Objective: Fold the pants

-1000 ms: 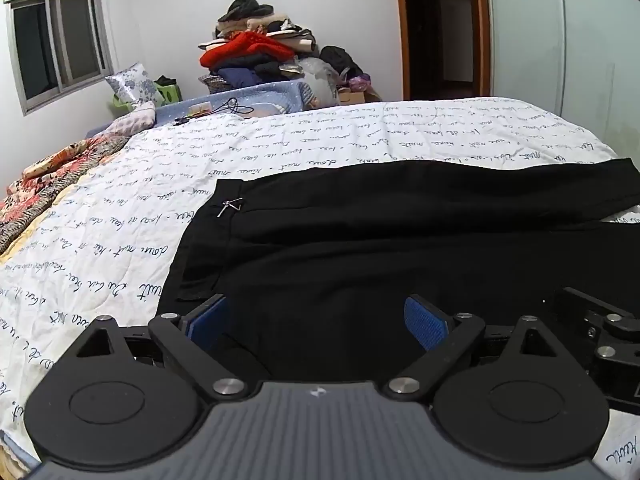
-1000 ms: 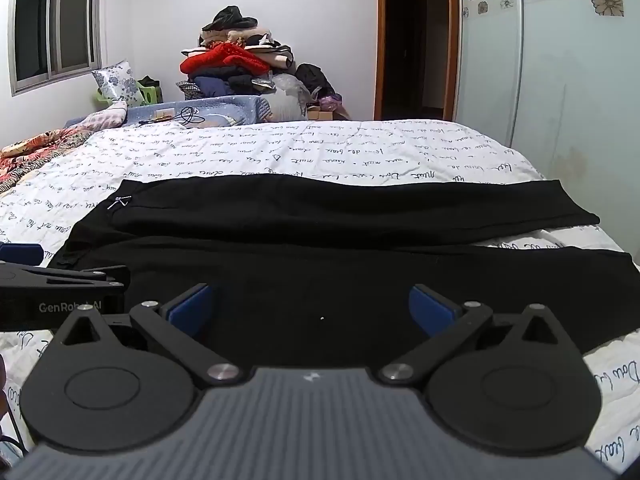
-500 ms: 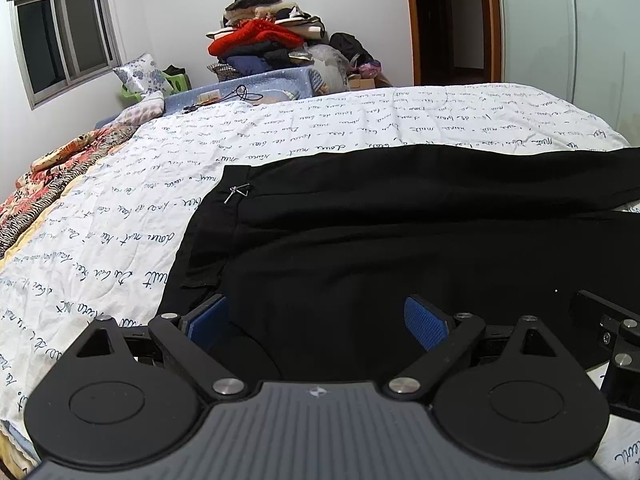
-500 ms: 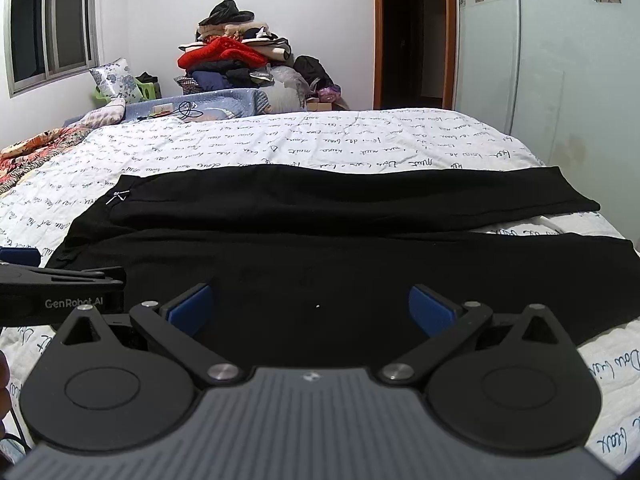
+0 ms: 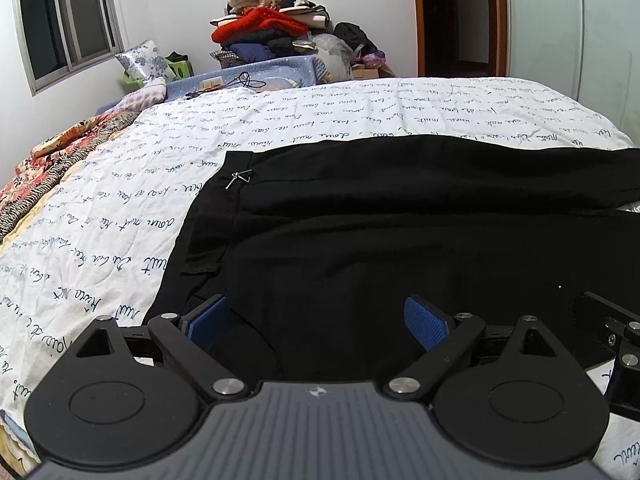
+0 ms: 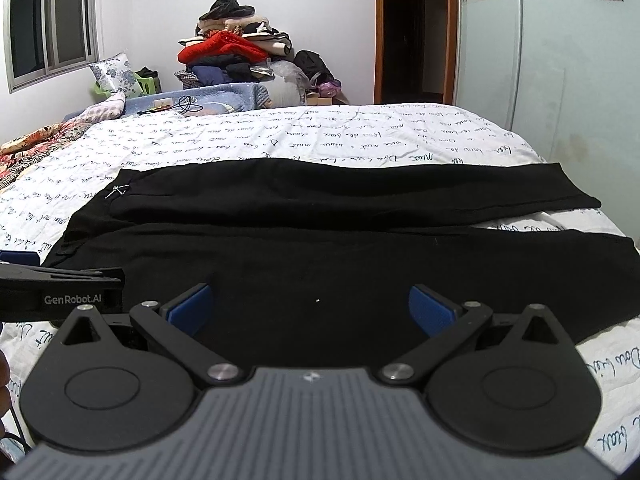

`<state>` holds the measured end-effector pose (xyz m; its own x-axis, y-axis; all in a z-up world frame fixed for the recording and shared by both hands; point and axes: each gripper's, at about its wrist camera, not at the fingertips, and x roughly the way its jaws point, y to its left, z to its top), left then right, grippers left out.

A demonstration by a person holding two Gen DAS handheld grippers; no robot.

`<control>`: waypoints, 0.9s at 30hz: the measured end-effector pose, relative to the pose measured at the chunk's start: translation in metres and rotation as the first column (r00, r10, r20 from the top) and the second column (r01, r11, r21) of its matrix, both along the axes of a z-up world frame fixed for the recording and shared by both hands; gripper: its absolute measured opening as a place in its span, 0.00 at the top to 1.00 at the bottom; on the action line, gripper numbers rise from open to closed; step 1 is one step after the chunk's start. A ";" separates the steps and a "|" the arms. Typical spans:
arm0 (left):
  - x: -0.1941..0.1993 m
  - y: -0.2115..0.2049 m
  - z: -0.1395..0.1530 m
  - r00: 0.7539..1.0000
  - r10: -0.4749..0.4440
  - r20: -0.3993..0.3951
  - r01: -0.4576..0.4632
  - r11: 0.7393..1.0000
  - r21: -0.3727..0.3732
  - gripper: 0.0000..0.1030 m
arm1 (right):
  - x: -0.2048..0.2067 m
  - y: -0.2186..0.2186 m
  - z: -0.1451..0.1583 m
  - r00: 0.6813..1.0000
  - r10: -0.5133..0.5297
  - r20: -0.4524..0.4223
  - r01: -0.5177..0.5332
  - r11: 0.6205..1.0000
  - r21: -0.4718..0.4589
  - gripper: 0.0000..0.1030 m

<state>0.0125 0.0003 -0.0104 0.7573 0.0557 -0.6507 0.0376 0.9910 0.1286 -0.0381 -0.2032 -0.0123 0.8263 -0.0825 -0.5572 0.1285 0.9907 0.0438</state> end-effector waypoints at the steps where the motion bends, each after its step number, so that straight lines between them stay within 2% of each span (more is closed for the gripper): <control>1: 0.000 0.000 0.000 1.000 0.001 -0.001 -0.001 1.000 0.001 0.08 | 0.000 0.000 0.000 1.000 0.000 -0.001 0.000 1.000 0.002 0.00; 27: 0.000 -0.003 -0.003 1.000 0.006 -0.014 -0.005 1.000 0.024 0.08 | -0.005 -0.001 -0.004 0.999 0.028 0.017 -0.028 1.000 -0.005 0.00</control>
<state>0.0126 -0.0029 -0.0135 0.7480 0.0757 -0.6594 0.0342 0.9878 0.1522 -0.0428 -0.2046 -0.0162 0.8377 -0.0618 -0.5426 0.0997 0.9942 0.0406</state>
